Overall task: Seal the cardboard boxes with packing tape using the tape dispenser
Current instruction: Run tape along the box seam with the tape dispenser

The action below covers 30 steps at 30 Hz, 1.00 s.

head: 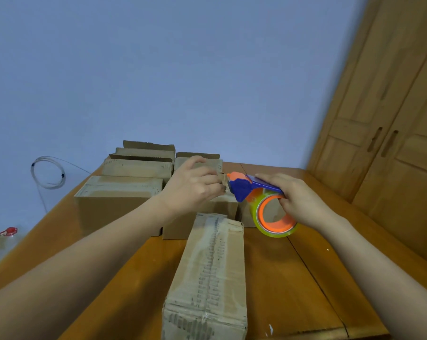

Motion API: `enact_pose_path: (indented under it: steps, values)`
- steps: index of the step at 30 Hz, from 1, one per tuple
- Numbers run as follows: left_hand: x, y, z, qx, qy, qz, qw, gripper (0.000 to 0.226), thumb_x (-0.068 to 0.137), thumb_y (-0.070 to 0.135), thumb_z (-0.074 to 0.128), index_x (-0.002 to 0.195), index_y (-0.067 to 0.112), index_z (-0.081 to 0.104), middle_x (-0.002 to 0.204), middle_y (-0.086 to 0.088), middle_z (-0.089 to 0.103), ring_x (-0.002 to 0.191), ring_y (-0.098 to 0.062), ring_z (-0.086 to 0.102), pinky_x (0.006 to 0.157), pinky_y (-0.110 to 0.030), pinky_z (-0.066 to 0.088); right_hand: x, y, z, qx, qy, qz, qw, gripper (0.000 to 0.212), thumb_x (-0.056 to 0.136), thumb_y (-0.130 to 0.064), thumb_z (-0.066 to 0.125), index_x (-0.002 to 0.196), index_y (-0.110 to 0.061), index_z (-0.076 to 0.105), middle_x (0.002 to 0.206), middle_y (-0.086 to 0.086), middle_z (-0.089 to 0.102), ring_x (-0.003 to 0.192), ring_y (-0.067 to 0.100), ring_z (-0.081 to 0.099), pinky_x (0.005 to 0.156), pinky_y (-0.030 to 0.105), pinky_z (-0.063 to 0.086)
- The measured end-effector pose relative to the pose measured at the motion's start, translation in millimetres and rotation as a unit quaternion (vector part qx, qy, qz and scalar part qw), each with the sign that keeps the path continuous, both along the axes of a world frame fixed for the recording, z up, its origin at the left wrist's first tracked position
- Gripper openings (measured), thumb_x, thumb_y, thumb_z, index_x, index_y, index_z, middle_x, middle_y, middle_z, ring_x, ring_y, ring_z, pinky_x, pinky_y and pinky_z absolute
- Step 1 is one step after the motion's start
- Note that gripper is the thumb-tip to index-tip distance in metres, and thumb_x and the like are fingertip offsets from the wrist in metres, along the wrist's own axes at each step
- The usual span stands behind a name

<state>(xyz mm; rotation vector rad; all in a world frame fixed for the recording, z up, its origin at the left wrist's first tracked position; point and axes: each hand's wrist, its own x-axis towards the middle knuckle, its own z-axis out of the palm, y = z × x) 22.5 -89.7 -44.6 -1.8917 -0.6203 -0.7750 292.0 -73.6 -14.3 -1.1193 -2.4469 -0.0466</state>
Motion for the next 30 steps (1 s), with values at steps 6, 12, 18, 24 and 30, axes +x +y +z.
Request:
enact_pose_path:
  steps: [6, 12, 18, 24, 30]
  values:
    - [-3.0, 2.5, -2.2, 0.007, -0.032, 0.002, 0.999, 0.027, 0.096, 0.024, 0.055, 0.077, 0.018, 0.074, 0.08, 0.004, 0.073, 0.081, -0.016, 0.069, 0.087, -0.037, 0.043, -3.0, 7.1, -7.3, -0.005, 0.042, 0.009, 0.999, 0.06, 0.089, -0.003, 0.061, 0.142, -0.025, 0.043, 0.128, 0.001, 0.056, 0.115, 0.016, 0.05, 0.084, 0.033, 0.053]
    - [-4.8, -1.3, -2.2, -0.14, -0.111, 0.045, 0.983, 0.048, 0.091, 0.051, 0.044, 0.088, 0.014, 0.074, 0.086, 0.001, 0.074, 0.084, -0.018, 0.07, 0.088, -0.035, 0.045, -8.3, 4.7, 0.4, 0.009, 0.082, 0.004, 0.997, 0.056, 0.089, 0.0, 0.06, 0.139, -0.021, 0.047, 0.126, 0.002, 0.058, 0.114, 0.015, 0.051, 0.078, 0.022, 0.048]
    - [2.0, -7.9, -19.8, -0.205, -0.154, 0.1, 0.961, 0.059, 0.088, 0.062, 0.036, 0.084, 0.017, 0.073, 0.081, 0.005, 0.072, 0.081, -0.017, 0.068, 0.078, -0.033, 0.046, 0.1, 7.3, -2.7, 0.016, 0.081, -0.003, 0.997, 0.059, 0.084, 0.008, 0.057, 0.136, -0.019, 0.051, 0.123, 0.004, 0.06, 0.111, 0.019, 0.054, 0.08, 0.025, 0.046]
    - [7.3, -18.3, -36.9, -0.436, -0.147, 0.084, 0.884, 0.07, 0.078, 0.077, 0.038, 0.114, 0.025, 0.068, 0.116, 0.011, 0.066, 0.116, -0.007, 0.053, 0.106, -0.033, 0.031, 21.0, 10.2, 2.2, 0.03, 0.1, -0.028, 0.994, 0.062, 0.08, 0.013, 0.057, 0.135, -0.016, 0.053, 0.125, 0.006, 0.06, 0.115, 0.023, 0.054, 0.088, 0.034, 0.049]
    - [12.0, -13.6, -42.1, -0.552, -0.106, 0.07, 0.824, 0.046, 0.092, 0.056, 0.049, 0.125, 0.027, 0.063, 0.12, 0.013, 0.065, 0.114, -0.004, 0.053, 0.116, -0.039, 0.01, 22.0, 8.7, -4.5, 0.021, 0.114, -0.03, 0.993, 0.058, 0.084, 0.011, 0.057, 0.135, -0.016, 0.053, 0.123, 0.007, 0.061, 0.113, 0.021, 0.054, 0.084, 0.027, 0.046]
